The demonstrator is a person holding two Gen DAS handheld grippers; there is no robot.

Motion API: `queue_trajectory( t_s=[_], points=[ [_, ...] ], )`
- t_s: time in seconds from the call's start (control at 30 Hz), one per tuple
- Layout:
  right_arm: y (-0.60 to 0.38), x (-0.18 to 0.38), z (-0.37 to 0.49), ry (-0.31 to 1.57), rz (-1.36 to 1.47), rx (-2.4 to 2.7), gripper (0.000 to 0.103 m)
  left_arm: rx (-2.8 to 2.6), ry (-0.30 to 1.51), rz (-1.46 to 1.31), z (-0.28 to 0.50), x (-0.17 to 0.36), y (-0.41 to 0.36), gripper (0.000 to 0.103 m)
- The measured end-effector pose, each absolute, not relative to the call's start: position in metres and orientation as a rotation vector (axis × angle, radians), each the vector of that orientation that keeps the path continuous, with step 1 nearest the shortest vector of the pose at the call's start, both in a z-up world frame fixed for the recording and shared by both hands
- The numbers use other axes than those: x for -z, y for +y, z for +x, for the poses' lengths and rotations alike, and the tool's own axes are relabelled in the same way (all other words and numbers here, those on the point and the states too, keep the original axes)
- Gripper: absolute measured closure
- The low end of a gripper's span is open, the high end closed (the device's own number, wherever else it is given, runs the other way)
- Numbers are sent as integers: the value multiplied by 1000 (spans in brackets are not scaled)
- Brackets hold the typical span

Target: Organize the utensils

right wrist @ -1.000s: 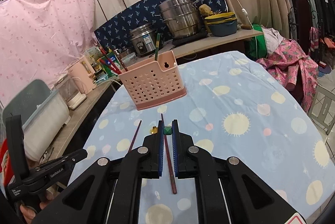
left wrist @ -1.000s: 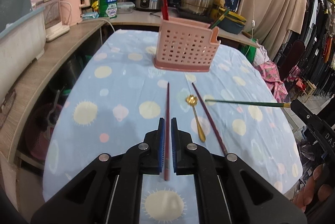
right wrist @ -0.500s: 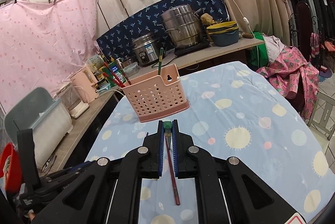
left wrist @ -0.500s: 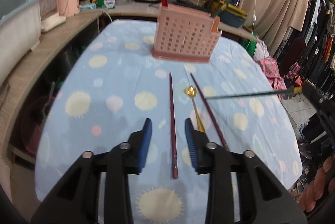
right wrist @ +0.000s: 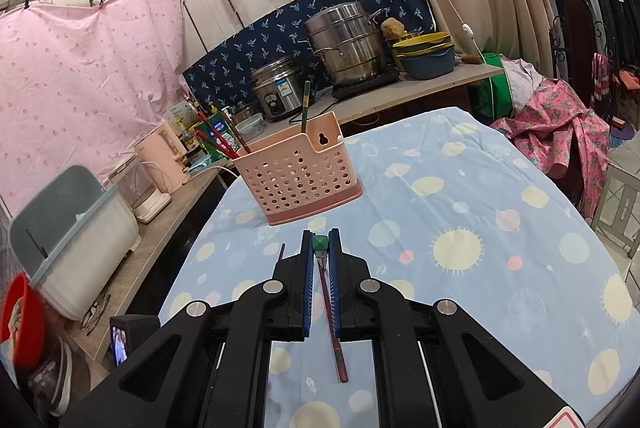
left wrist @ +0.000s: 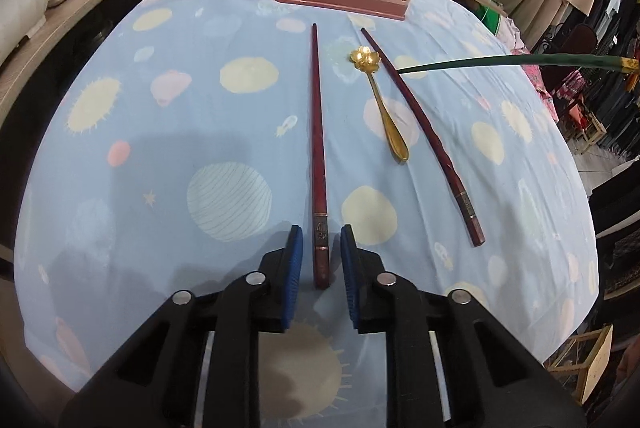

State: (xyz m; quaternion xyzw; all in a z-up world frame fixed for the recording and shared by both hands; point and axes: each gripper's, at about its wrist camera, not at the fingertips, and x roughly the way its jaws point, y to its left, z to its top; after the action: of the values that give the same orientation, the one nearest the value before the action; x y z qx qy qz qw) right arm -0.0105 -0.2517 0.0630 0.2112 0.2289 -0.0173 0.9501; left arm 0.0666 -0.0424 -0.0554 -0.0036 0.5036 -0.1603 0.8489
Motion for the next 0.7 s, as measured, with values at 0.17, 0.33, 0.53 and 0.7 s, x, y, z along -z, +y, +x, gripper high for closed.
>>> queue_trajectory(
  t_s=[0.17, 0.33, 0.53, 0.7],
  points=[
    [-250, -58, -11, 476, 436, 33, 96, 340, 1065, -12, 67, 54, -40, 96],
    [-249, -59, -13, 477, 433, 31, 96, 353, 1039, -35, 63, 39, -35, 96],
    [-251, -69, -14, 454, 423, 33, 96, 363, 937, -72, 62, -4, -22, 96],
    [-253, -79, -12, 427, 414, 29, 96, 365, 839, -94, 67, -45, -14, 96]
  ],
)
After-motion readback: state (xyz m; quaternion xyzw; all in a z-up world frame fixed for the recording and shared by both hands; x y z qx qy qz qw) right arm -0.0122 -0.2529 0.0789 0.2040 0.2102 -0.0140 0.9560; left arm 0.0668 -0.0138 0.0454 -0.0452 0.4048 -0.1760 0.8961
